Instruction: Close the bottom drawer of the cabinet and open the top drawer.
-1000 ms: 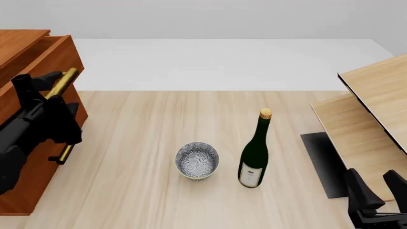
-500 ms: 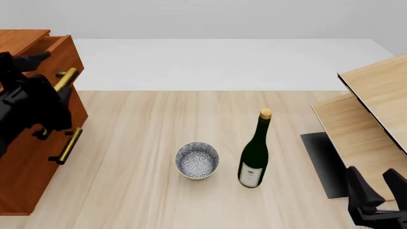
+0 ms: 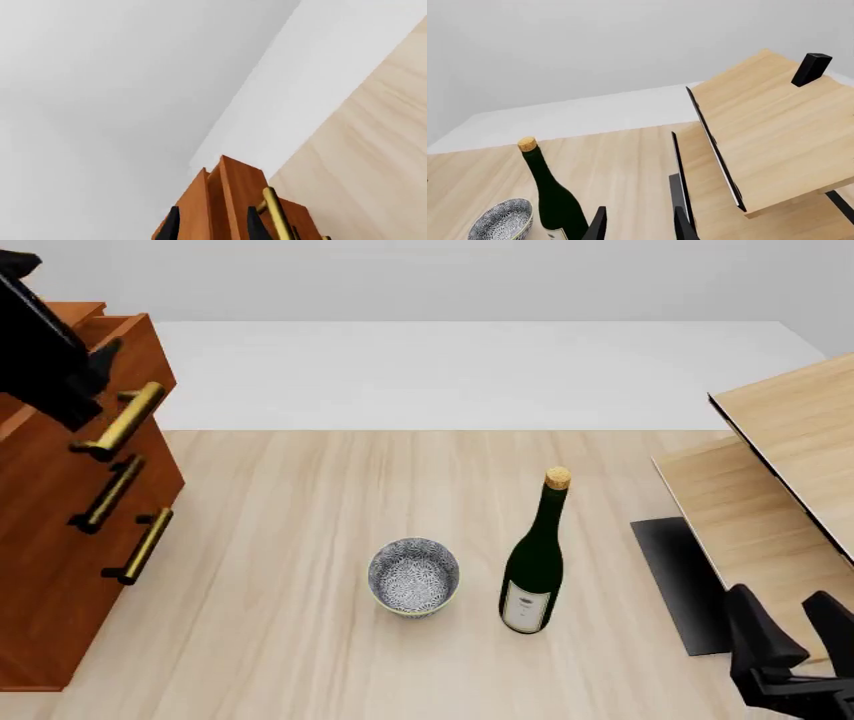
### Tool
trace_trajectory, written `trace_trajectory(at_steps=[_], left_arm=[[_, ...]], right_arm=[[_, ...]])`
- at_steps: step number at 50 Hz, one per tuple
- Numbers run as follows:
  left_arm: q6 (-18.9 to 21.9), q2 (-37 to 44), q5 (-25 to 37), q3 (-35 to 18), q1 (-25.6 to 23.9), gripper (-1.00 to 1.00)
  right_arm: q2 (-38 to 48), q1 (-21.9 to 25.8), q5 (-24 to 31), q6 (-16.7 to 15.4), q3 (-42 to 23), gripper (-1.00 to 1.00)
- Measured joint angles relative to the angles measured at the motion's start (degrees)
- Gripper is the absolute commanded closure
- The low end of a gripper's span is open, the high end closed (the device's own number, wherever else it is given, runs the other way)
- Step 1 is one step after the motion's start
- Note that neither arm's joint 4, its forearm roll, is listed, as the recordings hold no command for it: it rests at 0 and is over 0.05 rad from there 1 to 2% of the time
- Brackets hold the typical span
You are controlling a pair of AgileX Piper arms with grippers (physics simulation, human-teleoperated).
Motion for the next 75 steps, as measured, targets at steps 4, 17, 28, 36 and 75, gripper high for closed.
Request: trace_trajectory(at_steps=[4,17,28,36,75], left_arm=[[-3.86,0.24,3.53,-2.95,0.27,-1.00],[-16.89,0.85,14.03,-11.14,1.57,-1.00],[-27.03,1.11,20.13,-15.48,2.61,-1.00],[-32.66,1.01,22.48,-16.61,3.33,-1.00],[-51.08,-1.32,20.64,-7.52,7.34,-1.00]], right_arm=[[-0.26,0.06,0.24,-0.07,0.00,-1.00],[-1.29,0.41,1.16,-0.48,0.06,-1.00],[-2.00,0.63,1.74,-1.01,0.14,-1.00],[-2.37,0.75,2.02,-1.45,0.20,-1.00],[-3.72,1.12,3.15,-2.74,0.32,-1.00]])
